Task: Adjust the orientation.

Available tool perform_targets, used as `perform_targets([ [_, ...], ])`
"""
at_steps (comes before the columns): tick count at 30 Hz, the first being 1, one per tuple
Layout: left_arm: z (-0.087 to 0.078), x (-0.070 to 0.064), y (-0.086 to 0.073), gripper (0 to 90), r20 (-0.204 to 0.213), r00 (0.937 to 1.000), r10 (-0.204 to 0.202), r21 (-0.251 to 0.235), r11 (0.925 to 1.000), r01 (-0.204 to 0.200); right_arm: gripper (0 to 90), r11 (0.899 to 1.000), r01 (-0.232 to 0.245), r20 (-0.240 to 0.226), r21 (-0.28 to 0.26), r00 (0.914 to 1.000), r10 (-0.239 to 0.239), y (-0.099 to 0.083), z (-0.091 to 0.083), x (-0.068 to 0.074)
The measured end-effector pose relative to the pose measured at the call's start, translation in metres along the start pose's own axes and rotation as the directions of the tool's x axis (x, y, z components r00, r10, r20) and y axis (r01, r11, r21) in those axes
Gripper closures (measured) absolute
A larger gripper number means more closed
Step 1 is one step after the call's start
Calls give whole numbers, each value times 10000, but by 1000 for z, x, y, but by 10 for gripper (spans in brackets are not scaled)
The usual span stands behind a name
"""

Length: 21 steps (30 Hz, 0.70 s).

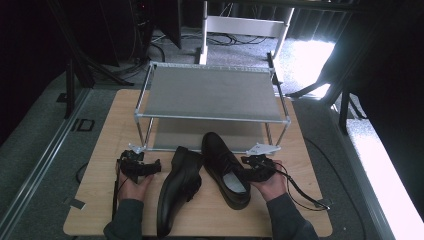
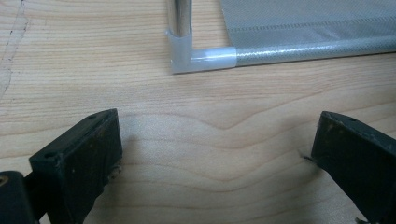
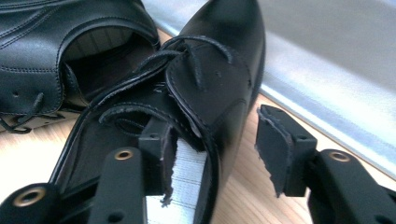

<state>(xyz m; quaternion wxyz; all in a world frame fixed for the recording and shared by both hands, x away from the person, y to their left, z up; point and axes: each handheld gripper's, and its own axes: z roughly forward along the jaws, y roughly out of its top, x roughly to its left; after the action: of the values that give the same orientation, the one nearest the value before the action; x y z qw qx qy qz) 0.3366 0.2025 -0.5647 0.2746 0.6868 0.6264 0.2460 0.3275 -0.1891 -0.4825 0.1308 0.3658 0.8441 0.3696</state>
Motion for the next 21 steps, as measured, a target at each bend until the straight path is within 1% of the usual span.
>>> perform_targets([
  [3, 0, 0, 0, 19, -4, 10000, -3, -4, 10000, 3, 538, 9998, -52, -94, 200, 9999, 54, 0, 6, 0],
  [5, 0, 0, 0, 20, -5, 10000, -3, -4, 10000, 3, 572, 9997, -88, -80, 220, 9999, 90, 0, 8, 0],
  [8, 0, 0, 0, 19, -4, 10000, -5, -5, 10000, 5, 640, 9997, 10, 234, 245, 9997, -16, 0, 6, 1],
  [12, 0, 0, 0, 20, 5, 10000, -5, -4, 10000, 5, 726, 9988, 408, 664, 269, 9969, -425, -1, 1, 2],
  [15, 0, 0, 0, 19, 5, 10000, -4, -3, 10000, 4, 760, 9979, 590, 934, 267, 9937, -612, -2, -2, 4],
  [17, 0, 0, 0, 20, 7, 10000, -4, -2, 10000, 4, 773, 9973, 661, 1030, 323, 9923, -691, -2, -3, 5],
  [18, 0, 0, 0, 20, 6, 10000, -4, -3, 10000, 4, 780, 9963, 774, 1059, 366, 9911, -809, -3, -4, 5],
  [21, 0, 0, 0, 20, 7, 10000, -2, -4, 10000, 2, 801, 9937, 976, 1375, 542, 9850, -1042, -6, -10, 6],
])
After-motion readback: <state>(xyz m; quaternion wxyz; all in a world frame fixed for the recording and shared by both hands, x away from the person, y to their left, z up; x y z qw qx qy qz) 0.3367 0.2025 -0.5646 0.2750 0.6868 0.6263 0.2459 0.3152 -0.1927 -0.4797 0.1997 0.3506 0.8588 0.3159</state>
